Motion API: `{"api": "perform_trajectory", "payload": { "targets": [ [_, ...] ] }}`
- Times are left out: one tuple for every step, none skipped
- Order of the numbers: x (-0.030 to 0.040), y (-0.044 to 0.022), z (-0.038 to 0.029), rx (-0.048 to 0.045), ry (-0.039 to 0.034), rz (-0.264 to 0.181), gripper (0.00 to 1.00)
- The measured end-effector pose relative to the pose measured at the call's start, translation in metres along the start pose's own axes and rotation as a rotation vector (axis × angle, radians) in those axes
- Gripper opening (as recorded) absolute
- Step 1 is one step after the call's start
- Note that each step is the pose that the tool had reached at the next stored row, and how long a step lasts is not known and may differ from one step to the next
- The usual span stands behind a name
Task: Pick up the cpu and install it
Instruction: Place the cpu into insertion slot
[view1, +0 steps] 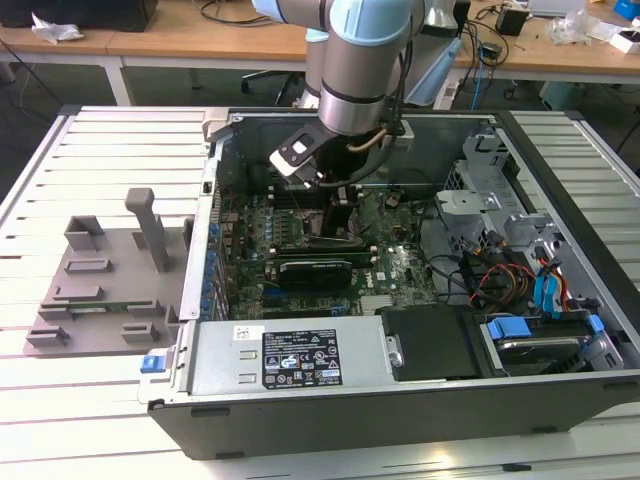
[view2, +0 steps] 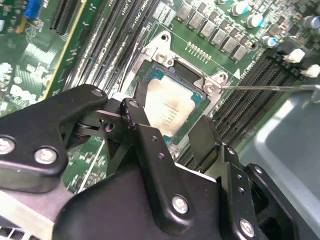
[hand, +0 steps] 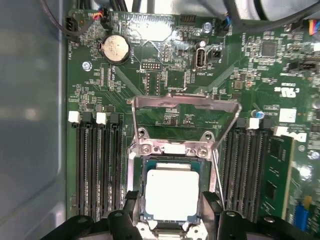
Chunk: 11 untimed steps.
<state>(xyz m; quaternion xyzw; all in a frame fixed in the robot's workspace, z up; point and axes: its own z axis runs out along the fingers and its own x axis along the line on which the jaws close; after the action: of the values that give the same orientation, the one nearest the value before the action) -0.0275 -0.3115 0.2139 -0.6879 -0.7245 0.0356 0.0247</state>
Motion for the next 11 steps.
{"api": "perform_trajectory", "payload": {
  "targets": [
    [0.0002,-0.0004,-0.0034,0.0002,-0.0036,0.001,0.61],
    [0.0004,-0.0005,-0.0055,0.0004,-0.0066,0.001,0.61],
    [0.0005,-0.0006,-0.0082,0.0005,-0.0089,0.001,0.60],
    [0.0005,-0.0008,-0.0098,0.0005,-0.0099,0.001,0.53],
    [0.0005,-0.0009,-0.0112,0.0006,-0.0107,0.001,0.47],
    [0.0005,-0.0011,-0.0132,0.0006,-0.0112,0.001,0.41],
    [0.0004,-0.0013,-0.0154,0.0006,-0.0115,0.001,0.35],
    [0.0004,-0.0014,-0.0166,0.0006,-0.0114,0.001,0.35],
    [0.0004,-0.0015,-0.0182,0.0006,-0.0115,0.001,0.29],
    [0.0003,-0.0018,-0.0218,0.0006,-0.0116,0.001,0.16],
    [0.0003,-0.0021,-0.0250,0.0007,-0.0121,0.001,0.11]
  ]
}}
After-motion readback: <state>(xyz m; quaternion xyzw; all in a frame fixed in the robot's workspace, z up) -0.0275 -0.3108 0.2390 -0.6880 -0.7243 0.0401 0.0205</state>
